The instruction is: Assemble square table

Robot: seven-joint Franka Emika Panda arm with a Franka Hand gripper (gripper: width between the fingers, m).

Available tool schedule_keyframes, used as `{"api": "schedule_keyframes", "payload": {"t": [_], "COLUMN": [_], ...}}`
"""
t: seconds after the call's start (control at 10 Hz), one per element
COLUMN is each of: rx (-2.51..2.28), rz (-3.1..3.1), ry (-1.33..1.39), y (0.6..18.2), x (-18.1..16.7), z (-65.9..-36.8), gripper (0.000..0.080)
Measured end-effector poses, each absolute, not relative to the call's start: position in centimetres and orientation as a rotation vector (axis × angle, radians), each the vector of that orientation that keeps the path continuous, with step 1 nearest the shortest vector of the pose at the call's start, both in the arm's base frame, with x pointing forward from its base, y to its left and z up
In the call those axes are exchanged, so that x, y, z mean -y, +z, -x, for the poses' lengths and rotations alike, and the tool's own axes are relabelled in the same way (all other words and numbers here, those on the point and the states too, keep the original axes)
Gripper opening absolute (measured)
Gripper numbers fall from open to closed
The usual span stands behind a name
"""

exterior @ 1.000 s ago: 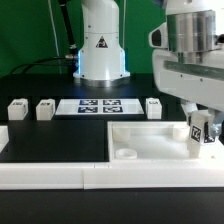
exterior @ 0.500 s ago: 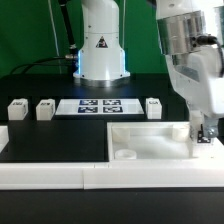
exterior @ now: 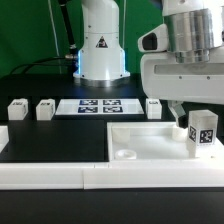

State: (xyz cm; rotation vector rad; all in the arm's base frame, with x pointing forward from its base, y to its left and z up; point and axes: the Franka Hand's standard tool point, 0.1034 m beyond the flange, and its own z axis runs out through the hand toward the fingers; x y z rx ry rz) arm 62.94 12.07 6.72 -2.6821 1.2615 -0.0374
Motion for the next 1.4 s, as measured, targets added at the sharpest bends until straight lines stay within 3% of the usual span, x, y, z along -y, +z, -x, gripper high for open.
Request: {"api": "schedule_keyframes", "payload": {"t": [0.5, 0.7, 0.8, 0.9, 1.0, 1.4], "rx": [-0.215, -0.273, -0.27, -0.368, -0.513, -1.068], "rz": [3.041, 3.035, 3.036, 3.022, 3.003, 2.841], "ry": [-0.117, -0.115, -0.116, -0.111, -0.101, -0.069], "y": [6.67, 6.68, 6.67, 6.67, 6.57, 6.63], "x": [-12.71, -12.58, -12.57, -12.49, -12.04, -11.9], "z": [-62.72, -62.76, -62.76, -62.77, -62.71, -62.82], "gripper": [0.0649, 0.0619, 0.0459, 0.0459, 0.0293, 0.0294]}}
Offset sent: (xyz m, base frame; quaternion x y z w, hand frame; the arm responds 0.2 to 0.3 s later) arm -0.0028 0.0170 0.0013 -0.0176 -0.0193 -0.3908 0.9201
